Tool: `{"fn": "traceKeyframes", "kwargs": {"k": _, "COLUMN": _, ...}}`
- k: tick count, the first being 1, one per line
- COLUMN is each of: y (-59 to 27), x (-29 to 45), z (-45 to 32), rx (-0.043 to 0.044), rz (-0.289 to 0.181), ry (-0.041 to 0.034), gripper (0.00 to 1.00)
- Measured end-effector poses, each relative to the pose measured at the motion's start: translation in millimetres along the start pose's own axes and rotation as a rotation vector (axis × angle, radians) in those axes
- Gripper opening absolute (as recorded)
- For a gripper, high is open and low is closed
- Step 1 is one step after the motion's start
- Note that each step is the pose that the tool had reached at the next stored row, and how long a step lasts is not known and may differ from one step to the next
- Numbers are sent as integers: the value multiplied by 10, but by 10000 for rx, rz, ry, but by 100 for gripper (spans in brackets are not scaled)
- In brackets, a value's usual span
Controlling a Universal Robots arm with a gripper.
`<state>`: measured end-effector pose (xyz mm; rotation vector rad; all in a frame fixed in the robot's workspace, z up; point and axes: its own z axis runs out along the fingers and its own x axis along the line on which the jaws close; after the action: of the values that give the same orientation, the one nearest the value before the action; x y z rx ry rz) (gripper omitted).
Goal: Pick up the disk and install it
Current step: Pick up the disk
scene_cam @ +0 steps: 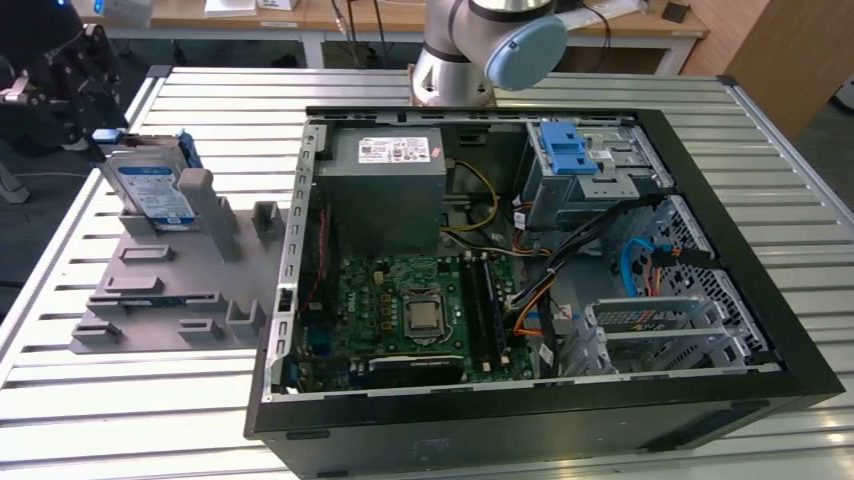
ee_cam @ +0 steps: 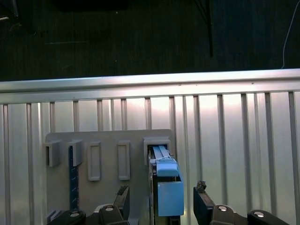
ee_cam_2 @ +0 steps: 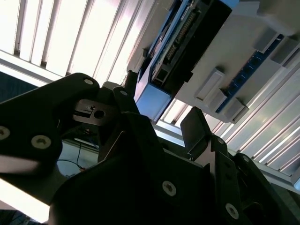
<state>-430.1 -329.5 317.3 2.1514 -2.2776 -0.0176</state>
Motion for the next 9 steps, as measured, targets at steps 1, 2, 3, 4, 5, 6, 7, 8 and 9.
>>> {"fn": "traceKeyframes", "kwargs": {"k": 1, "y": 2, "x": -1, "z": 7, "rx": -1, "rz": 0, "ry": 0, "gripper": 65}}
{"fn": "traceKeyframes", "kwargs": {"k": 2, "y": 5, "x": -2, "z": 14, "rx": -1, "rz": 0, "ry": 0, "gripper": 64}}
{"fn": "traceKeyframes", "kwargs": {"k": 3, "y": 7, "x": -3, "z": 21, "rx": 0, "rz": 0, "ry": 0, "gripper": 64}}
{"fn": "traceKeyframes", "kwargs": {"k": 4, "y": 9, "x": -5, "z": 28, "rx": -1, "rz": 0, "ry": 1, "gripper": 64}}
{"fn": "traceKeyframes", "kwargs": {"k": 5, "y": 11, "x": -9, "z": 35, "rx": -1, "rz": 0, "ry": 1, "gripper": 56}}
{"fn": "traceKeyframes", "kwargs": {"k": 6, "y": 12, "x": -13, "z": 41, "rx": -2, "rz": 0, "ry": 1, "gripper": 56}}
{"fn": "traceKeyframes", "kwargs": {"k": 7, "y": 14, "x": -16, "z": 48, "rx": -1, "rz": 0, "ry": 0, "gripper": 56}}
{"fn": "traceKeyframes", "kwargs": {"k": 8, "y": 15, "x": -19, "z": 56, "rx": 0, "rz": 0, "ry": 0, "gripper": 56}}
{"fn": "traceKeyframes", "kwargs": {"k": 9, "y": 17, "x": -21, "z": 63, "rx": 0, "rz": 0, "ry": 0, "gripper": 56}}
